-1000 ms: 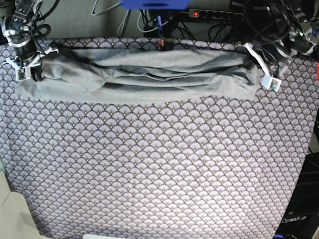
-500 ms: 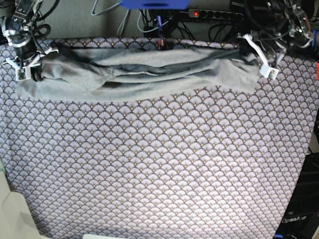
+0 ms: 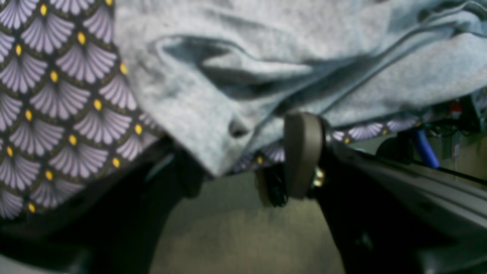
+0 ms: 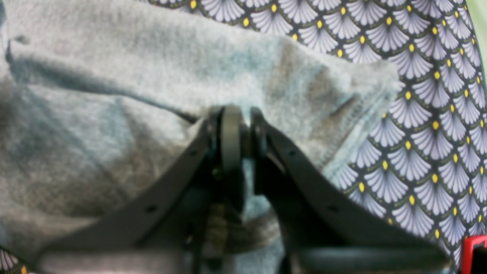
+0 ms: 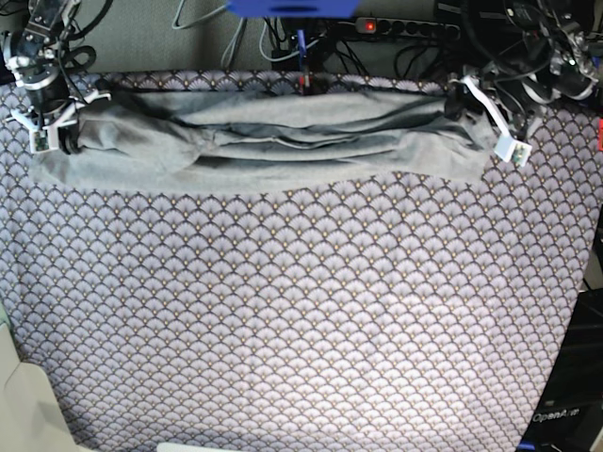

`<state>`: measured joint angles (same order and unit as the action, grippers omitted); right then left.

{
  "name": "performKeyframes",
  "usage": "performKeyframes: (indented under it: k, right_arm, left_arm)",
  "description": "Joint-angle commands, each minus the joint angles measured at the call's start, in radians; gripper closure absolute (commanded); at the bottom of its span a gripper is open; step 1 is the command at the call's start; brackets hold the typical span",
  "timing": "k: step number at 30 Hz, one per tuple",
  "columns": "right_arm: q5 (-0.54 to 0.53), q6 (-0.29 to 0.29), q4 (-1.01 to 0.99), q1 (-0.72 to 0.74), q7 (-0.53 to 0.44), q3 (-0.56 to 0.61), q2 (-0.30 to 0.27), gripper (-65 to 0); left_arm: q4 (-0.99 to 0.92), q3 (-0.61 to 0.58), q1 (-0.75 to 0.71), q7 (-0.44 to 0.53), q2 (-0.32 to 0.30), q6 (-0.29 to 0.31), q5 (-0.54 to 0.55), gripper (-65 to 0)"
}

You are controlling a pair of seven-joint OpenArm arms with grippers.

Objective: Fold the T-shirt properly
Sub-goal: 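Release the strip end and regrasp it with the left gripper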

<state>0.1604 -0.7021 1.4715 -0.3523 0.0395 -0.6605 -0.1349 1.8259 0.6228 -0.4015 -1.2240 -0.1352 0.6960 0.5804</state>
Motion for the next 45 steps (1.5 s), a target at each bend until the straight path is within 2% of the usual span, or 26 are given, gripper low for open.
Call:
performKeyframes:
  k: [1,7,12,17,20,26,35,37,41,42,45]
  right_arm:
    - [-0.012,0.004,0.016,0.000,-0.026,-0.005,-0.013,-3.0]
    - [-0.012,0.004,0.016,0.000,-0.026,-0.005,-0.013,-3.0]
    - [-0.012,0.004,0.016,0.002,-0.026,0.020,-0.015,-3.0]
    - [-0.012,0.004,0.016,-0.006,-0.026,0.038,-0.015,-3.0]
    - [-0.012,0.004,0.016,-0.006,-0.026,0.038,-0.015,-3.0]
    - [-0.011,0.004,0.016,-0.006,-0.026,0.038,-0.015,-3.0]
    - [-0.011,0.004,0.016,-0.008,-0.026,0.038,-0.016,-3.0]
    - [-0.011,0.004,0.016,-0.008,-0.026,0.038,-0.016,-3.0]
    - [-0.011,0.004,0.016,-0.008,-0.026,0.038,-0.018,-3.0]
    - [-0.011,0.004,0.018,-0.008,-0.026,0.038,-0.018,-3.0]
    - [-0.011,0.004,0.018,-0.008,-0.026,0.038,-0.018,-3.0]
  left_arm:
    - [0.008,0.007,-0.003,0.010,-0.008,0.002,0.010,-32.2]
    - [0.007,0.013,-0.049,0.019,-0.017,0.002,0.002,-32.4]
    - [0.007,0.125,-0.044,0.010,-0.016,0.002,0.011,-32.4]
    - [0.013,0.182,-0.020,0.008,-0.019,0.002,0.013,-32.5]
    - [0.016,0.213,0.006,0.005,-0.017,0.002,0.013,-32.5]
    - [0.008,0.274,0.117,-0.087,-0.011,0.002,0.005,-32.5]
    - [-0.094,0.239,0.233,-0.095,-0.001,0.002,0.000,-32.5]
    - [-0.137,0.211,0.233,-0.087,-0.004,0.002,0.000,-35.5]
    - [-0.179,0.196,0.238,-0.086,0.004,0.002,0.002,-52.0]
    - [-0.177,0.190,0.238,-0.086,0.004,0.002,0.002,-54.4]
    - [-0.174,0.177,0.240,-0.084,0.004,0.002,0.002,-56.6]
